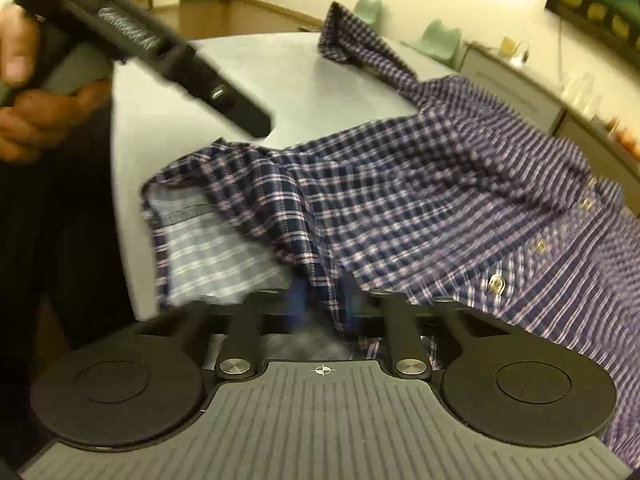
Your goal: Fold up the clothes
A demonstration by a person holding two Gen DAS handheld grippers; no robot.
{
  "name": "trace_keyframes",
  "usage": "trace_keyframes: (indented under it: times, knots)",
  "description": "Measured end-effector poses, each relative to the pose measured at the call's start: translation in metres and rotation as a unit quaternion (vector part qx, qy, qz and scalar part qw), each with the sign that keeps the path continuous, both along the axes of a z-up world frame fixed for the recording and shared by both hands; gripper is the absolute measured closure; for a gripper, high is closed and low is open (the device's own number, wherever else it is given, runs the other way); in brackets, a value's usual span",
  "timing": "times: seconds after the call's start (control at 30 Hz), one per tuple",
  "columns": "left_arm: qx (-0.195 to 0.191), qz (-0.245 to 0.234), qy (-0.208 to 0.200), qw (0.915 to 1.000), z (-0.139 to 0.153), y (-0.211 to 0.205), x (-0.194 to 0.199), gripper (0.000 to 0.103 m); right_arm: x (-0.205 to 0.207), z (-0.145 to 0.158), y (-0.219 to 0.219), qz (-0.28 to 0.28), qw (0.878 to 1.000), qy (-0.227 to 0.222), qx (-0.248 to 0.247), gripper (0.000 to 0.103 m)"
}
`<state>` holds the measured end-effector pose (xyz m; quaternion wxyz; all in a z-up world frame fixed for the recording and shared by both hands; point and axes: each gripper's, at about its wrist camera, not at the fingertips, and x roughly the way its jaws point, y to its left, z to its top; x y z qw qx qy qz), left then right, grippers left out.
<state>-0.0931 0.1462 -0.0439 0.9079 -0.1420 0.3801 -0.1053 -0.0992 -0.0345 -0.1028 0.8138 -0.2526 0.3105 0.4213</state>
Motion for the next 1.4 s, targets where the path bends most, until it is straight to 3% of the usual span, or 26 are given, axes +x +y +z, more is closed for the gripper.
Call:
trace_keyframes:
  times: [0.03,0.2,0.27,0.3,0.33,0.43,0.47,0.57,0.63,0.67,0.73,0.8,0.83,0.9,0.97,1.0,1.1,1.2,1.23,1.3,1.33,1.4]
  knots:
    - [-0.01,0.01,-0.003,0.9999,0.003,0.004,0.006,0.023,-0.007,0.002,-0.008,0.009,1.0,0.0,-0.005,0.093]
    - [-0.067,0.063,0.004,0.9958,0.006,0.028,0.064,0.016,-0.027,0.005,-0.043,0.025,0.999,0.004,-0.021,0.092]
    - [-0.087,0.09,0.016,0.992,0.0,0.032,0.099,0.016,-0.016,0.015,-0.058,-0.008,0.999,0.024,0.025,0.073]
    - [-0.096,0.102,0.022,0.9899,-0.003,0.034,0.116,0.016,-0.007,0.021,-0.066,-0.03,0.998,0.027,0.056,0.054]
    - [-0.1,0.11,0.025,0.9885,-0.006,0.034,0.131,0.018,0.001,0.027,-0.073,-0.052,0.994,0.029,0.086,0.043]
    - [-0.091,0.101,0.033,0.9901,-0.016,0.021,0.166,0.024,0.04,0.036,-0.093,-0.134,0.983,0.024,0.124,0.04]
    - [-0.088,0.091,0.036,0.9912,-0.02,0.015,0.176,0.028,0.053,0.035,-0.103,-0.17,0.977,0.025,0.125,0.04]
    - [-0.062,0.082,0.055,0.9932,-0.033,-0.002,0.197,0.054,0.093,0.026,-0.132,-0.275,0.953,0.037,0.125,0.039]
    - [-0.043,0.079,0.063,0.994,-0.04,-0.011,0.207,0.097,0.109,0.02,-0.148,-0.311,0.942,0.043,0.119,0.039]
    - [-0.035,0.079,0.06,0.9945,-0.041,-0.013,0.208,0.1,0.116,0.016,-0.155,-0.329,0.936,0.046,0.116,0.039]
    - [-0.012,0.083,0.052,0.9951,-0.041,-0.014,0.21,0.101,0.127,0.007,-0.164,-0.346,0.931,0.053,0.106,0.039]
    - [0.01,0.119,0.04,0.9921,-0.035,0.002,0.21,0.101,0.13,0.0,-0.169,-0.358,0.93,0.048,0.076,0.039]
    - [0.016,0.144,0.04,0.9886,-0.033,0.014,0.211,0.102,0.131,-0.002,-0.171,-0.362,0.929,0.035,0.062,0.033]
    - [0.023,0.19,0.051,0.9803,-0.032,0.034,0.21,0.102,0.133,-0.003,-0.178,-0.374,0.926,0.027,0.05,0.029]
    - [0.012,0.197,0.056,0.9787,-0.031,0.047,0.206,0.092,0.134,-0.003,-0.187,-0.393,0.918,0.025,0.046,0.028]
    - [-0.008,0.187,0.059,0.9806,-0.031,0.053,0.2,0.084,0.134,-0.002,-0.188,-0.399,0.916,0.018,0.038,0.027]
    - [-0.044,0.132,0.032,0.9897,-0.018,0.055,0.166,0.082,0.124,0.006,-0.19,-0.4,0.915,0.018,0.048,0.03]
    - [-0.032,0.052,0.021,0.9979,-0.015,0.03,0.128,0.062,0.111,0.017,-0.184,-0.381,0.92,0.016,0.087,0.029]
    - [-0.017,0.037,0.024,0.9989,-0.018,0.022,0.121,0.061,0.106,0.021,-0.181,-0.371,0.923,0.018,0.102,0.028]
    - [0.018,0.016,0.031,0.9992,-0.027,0.008,0.114,0.061,0.105,0.02,-0.169,-0.348,0.931,0.03,0.108,0.028]
    - [0.036,0.019,0.033,0.9986,-0.031,0.004,0.114,0.067,0.103,0.019,-0.163,-0.337,0.935,0.036,0.107,0.029]
    - [0.072,0.059,0.037,0.995,-0.032,0.008,0.111,0.092,0.103,0.011,-0.152,-0.337,0.938,0.034,0.073,0.032]
